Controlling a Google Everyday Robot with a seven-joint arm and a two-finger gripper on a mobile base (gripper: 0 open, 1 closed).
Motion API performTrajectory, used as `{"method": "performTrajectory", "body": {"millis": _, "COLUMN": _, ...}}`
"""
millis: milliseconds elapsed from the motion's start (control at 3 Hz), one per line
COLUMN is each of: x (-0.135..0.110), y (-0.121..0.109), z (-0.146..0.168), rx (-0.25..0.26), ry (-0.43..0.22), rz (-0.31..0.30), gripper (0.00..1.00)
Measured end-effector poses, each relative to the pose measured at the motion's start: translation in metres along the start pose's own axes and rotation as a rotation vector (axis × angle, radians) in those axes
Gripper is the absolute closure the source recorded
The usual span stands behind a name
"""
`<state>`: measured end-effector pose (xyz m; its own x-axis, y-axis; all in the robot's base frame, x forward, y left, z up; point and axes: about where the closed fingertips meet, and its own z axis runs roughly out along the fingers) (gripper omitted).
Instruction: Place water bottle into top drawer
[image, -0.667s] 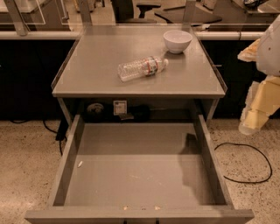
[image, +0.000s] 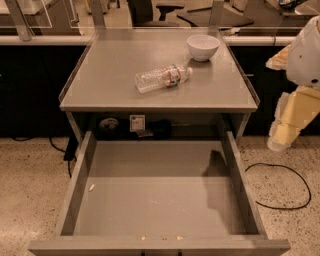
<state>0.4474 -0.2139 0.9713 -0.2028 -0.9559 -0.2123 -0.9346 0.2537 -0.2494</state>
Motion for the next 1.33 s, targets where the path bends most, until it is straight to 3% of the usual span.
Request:
{"method": "performTrajectory", "body": {"millis": 667, "x": -0.047, "y": -0.019, "z": 0.059, "rx": -0.034, "ry": -0.084, "rz": -0.083, "gripper": 0.00}}
{"method": "performTrajectory", "body": {"millis": 1000, "x": -0.080, "y": -0.037, "z": 0.080, "rx": 0.013, "ry": -0.128, "rz": -0.126, "gripper": 0.00}}
{"method": "performTrajectory", "body": {"millis": 1333, "x": -0.080, "y": -0.037, "z": 0.080, "rx": 0.013, "ry": -0.128, "rz": -0.126, "gripper": 0.00}}
